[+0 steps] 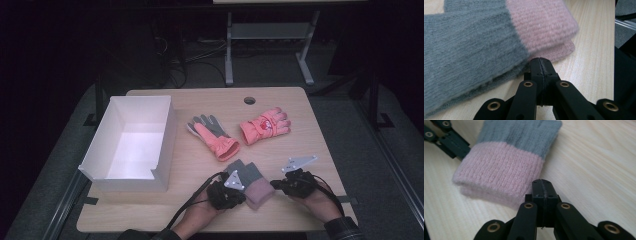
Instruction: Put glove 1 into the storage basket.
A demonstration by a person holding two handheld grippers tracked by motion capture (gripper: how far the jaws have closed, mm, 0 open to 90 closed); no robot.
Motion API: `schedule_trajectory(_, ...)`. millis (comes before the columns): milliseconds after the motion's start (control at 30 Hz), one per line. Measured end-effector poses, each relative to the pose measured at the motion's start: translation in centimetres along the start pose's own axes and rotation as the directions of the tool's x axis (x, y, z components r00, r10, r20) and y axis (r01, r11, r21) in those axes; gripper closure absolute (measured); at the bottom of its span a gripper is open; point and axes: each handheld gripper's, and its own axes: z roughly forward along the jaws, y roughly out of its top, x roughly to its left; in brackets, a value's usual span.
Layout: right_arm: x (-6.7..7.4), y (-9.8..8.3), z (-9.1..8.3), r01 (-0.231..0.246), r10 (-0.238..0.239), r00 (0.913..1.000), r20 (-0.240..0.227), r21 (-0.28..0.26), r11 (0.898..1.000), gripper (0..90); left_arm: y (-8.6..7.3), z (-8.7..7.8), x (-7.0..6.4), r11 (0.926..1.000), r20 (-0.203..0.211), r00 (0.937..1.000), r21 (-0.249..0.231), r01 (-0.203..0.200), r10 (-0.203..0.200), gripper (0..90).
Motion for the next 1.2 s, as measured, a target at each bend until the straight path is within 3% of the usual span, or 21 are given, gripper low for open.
schedule_trajectory(133, 0.6, 0.2, 0.1, 0.016, -0.016, 0.9997, -0.018, 0.003, 1.0, 90.0, 0.0, 0.0, 0.0, 1.0, -0.003, 1.0, 0.002, -0.006, 0.006, 89.9)
schedule_trajectory(267, 0.2, 0.1, -0.1, 0.018, -0.018, 0.9998, 0.001, -0.002, 1.0, 90.0, -0.1, -0.6, 0.2, 0.9999, 0.004, 1.0, 0.01, 0.003, -0.003, 89.9)
schedule_trajectory(300, -0.2, -0.1, -0.1, 0.004, -0.004, 0.9999, 0.012, -0.007, 1.0, 90.0, -0.3, -1.4, 0.5, 0.9992, -0.003, 0.9992, 0.0, 0.04, -0.04, 89.8)
schedule_trajectory(400, -0.6, -0.2, 0.2, 0.002, -0.002, 0.9999, 0.013, 0.007, 1.0, 90.0, -0.5, -2.1, 1.2, 0.9983, -0.023, 0.9981, 0.003, 0.058, -0.058, 89.9)
schedule_trajectory(500, -0.3, -0.1, 0.6, 0.013, -0.013, 0.9999, 0.001, 0.021, 1.0, 90.0, -1.2, -3.2, 3.1, 0.9923, -0.072, 0.9896, -0.007, 0.124, -0.124, 89.9)
schedule_trajectory(533, -0.3, -0.1, 0.6, 0.013, -0.013, 0.9999, 0.001, 0.021, 1.0, 90.0, -1.2, -3.2, 3.1, 0.9923, -0.072, 0.9896, -0.007, 0.124, -0.124, 89.9)
schedule_trajectory(633, 0.0, 0.0, 0.7, 0.029, -0.029, 0.9995, -0.017, 0.027, 0.999, 90.0, -1.5, -3.1, 4.1, 0.9831, -0.074, 0.9804, -0.021, 0.182, -0.183, 89.9)
schedule_trajectory(667, 0.1, 0.0, 0.7, 0.034, -0.033, 0.9992, -0.02, 0.027, 0.999, 90.0, -1.4, -3.1, 4.3, 0.9854, -0.077, 0.9824, -0.003, 0.17, -0.17, 89.9)
schedule_trajectory(767, 0.3, 0.0, 0.7, 0.034, -0.033, 0.9989, -0.033, 0.031, 0.999, 90.0, -1.3, -2.7, 4.3, 0.9836, -0.08, 0.9804, -0.006, 0.18, -0.18, 89.9)
schedule_trajectory(800, 0.4, 0.0, 0.8, 0.037, -0.036, 0.9988, -0.034, 0.035, 0.999, 90.0, -1.2, -2.8, 4.5, 0.9872, -0.085, 0.984, 0.017, 0.158, -0.156, 89.8)
schedule_trajectory(900, 0.7, 0.0, 0.9, 0.043, -0.041, 0.9976, -0.056, 0.037, 0.998, 90.0, -0.8, -2.6, 4.5, 0.9904, -0.119, 0.9843, 0.03, 0.135, -0.131, 89.8)
schedule_trajectory(1200, 2.5, 0.5, 1.7, 0.1, -0.095, 0.9878, -0.124, 0.037, 0.994, 90.0, -0.3, -2.8, 6.1, 0.9894, -0.115, 0.9834, 0.02, 0.144, -0.141, 89.8)
